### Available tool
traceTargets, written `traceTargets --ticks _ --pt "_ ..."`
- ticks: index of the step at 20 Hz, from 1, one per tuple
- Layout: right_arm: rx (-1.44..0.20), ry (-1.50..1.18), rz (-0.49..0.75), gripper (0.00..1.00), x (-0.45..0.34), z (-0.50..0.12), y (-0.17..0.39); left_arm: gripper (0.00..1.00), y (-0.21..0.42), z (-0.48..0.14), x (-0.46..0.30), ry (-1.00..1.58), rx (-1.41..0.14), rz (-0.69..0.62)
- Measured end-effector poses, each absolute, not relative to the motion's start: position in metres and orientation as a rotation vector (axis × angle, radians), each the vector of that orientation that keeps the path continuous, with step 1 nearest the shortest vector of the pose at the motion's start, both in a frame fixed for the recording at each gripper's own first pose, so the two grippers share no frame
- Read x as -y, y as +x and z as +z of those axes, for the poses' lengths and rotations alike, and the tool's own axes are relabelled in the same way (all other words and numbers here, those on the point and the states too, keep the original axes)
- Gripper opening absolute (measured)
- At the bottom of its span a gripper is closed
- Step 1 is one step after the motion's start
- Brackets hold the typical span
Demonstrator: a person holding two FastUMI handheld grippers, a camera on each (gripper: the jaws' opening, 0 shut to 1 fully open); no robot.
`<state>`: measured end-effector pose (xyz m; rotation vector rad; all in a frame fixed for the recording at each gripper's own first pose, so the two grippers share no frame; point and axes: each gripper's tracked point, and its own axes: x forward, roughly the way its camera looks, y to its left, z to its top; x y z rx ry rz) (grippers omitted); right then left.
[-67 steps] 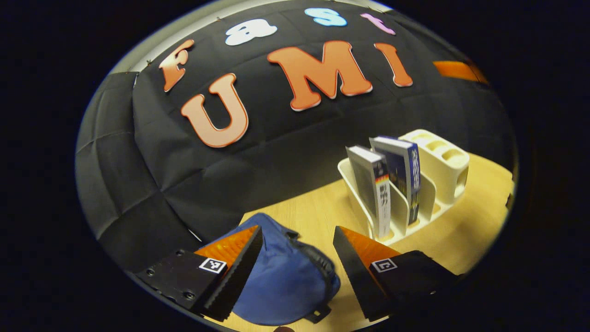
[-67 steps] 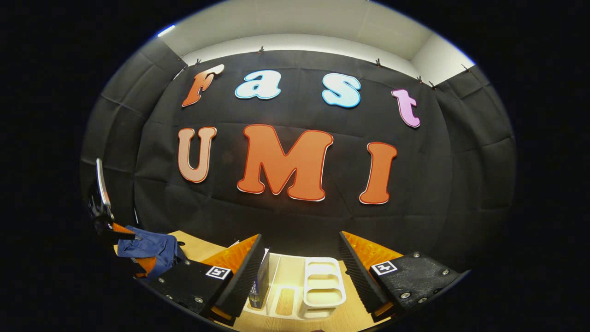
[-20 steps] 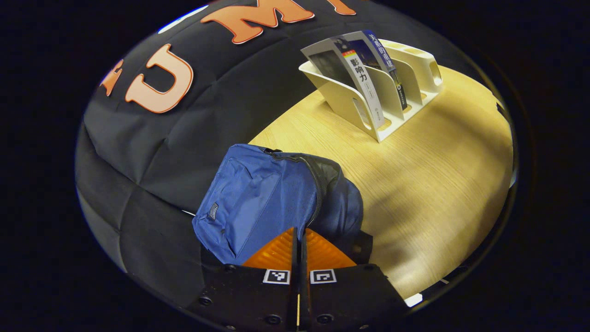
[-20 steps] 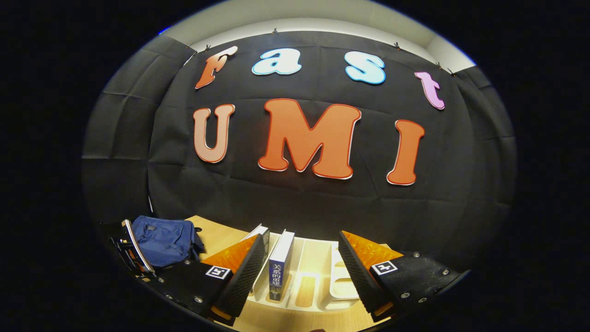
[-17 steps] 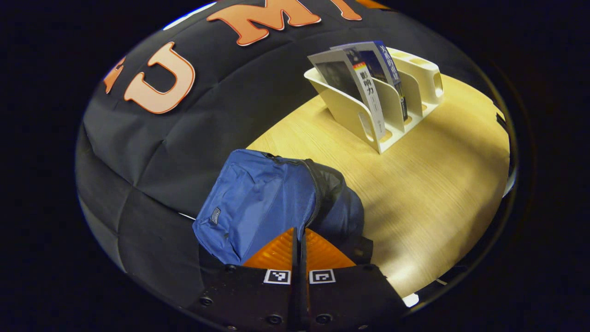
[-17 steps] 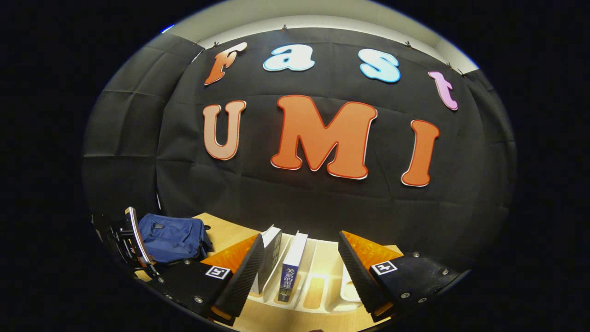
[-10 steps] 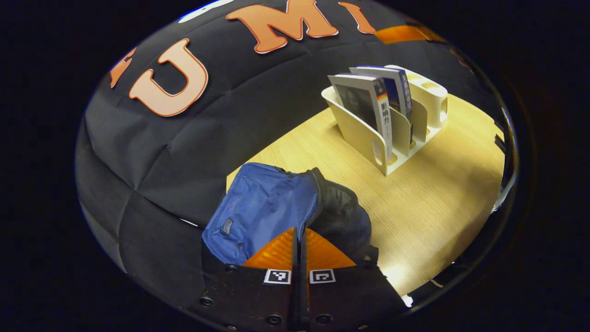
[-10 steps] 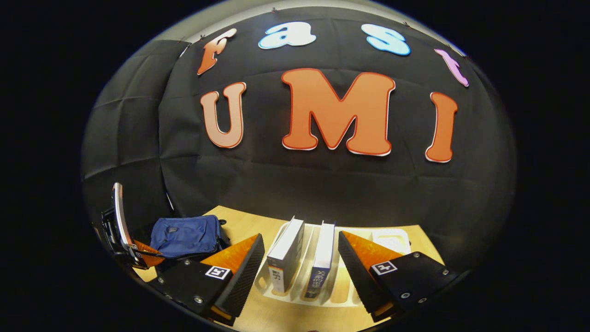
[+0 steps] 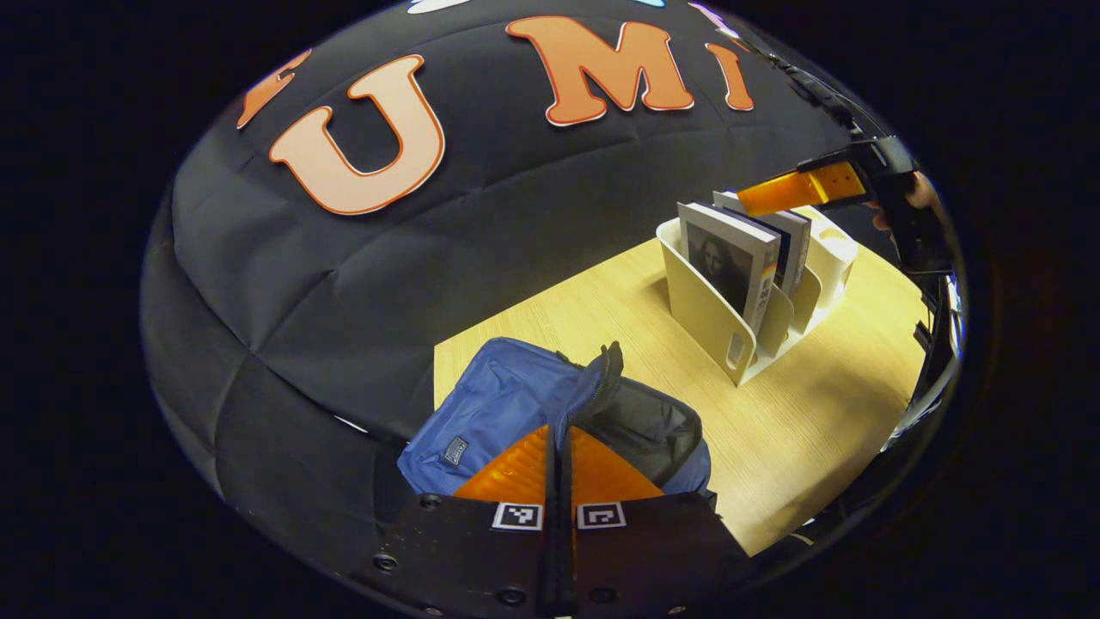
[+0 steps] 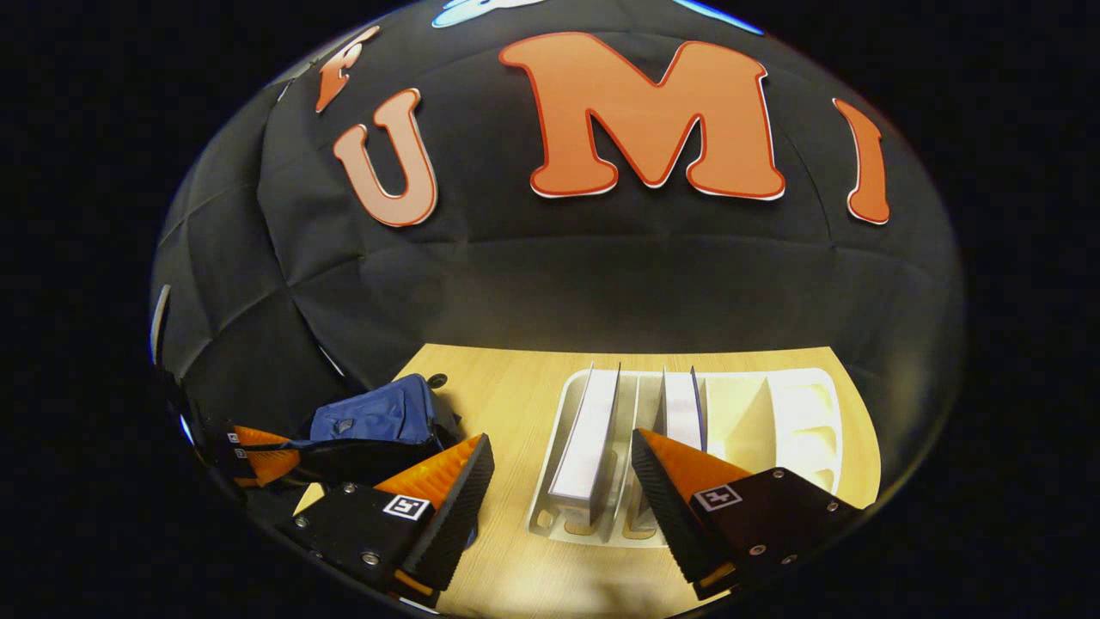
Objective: Open the schoolbag, grab two books from the bookshelf and put them into the schoolbag.
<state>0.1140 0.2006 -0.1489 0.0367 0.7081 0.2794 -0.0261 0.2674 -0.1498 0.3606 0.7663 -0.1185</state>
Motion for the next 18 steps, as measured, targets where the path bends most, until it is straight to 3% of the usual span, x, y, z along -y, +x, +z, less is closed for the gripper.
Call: traceTargets --ticks 10,11,12,14,15,16,17,18 --pt "-1.041 -0.001 0.144 0.92 -0.201 -0.213 0.149 0.0 -0.016 -0.16 -0.283 0.262 -0.794 -0.173" --pt "-1.067 -0.009 0.142 0.86 -0.201 -0.22 0.152 0.0 -0.016 -0.162 -0.283 0.249 -0.797 -0.176" --pt "-1.099 -0.01 0.138 0.7 -0.202 -0.226 0.151 0.01 -0.017 -0.166 -0.284 0.235 -0.802 -0.177" --pt "-1.158 -0.009 0.128 0.66 -0.205 -0.234 0.15 0.01 -0.018 -0.172 -0.284 0.207 -0.816 -0.179" --pt "-1.182 -0.01 0.121 0.47 -0.204 -0.238 0.151 0.01 -0.018 -0.171 -0.284 0.203 -0.819 -0.185" --pt "-1.194 -0.026 0.098 0.47 -0.201 -0.241 0.152 0.01 -0.02 -0.17 -0.284 0.204 -0.821 -0.191" --pt "-1.195 -0.043 0.085 0.38 -0.197 -0.242 0.155 0.01 -0.02 -0.169 -0.283 0.206 -0.824 -0.195" --pt "-1.209 -0.041 0.084 0.36 -0.196 -0.242 0.155 0.01 -0.02 -0.17 -0.282 0.206 -0.827 -0.201"
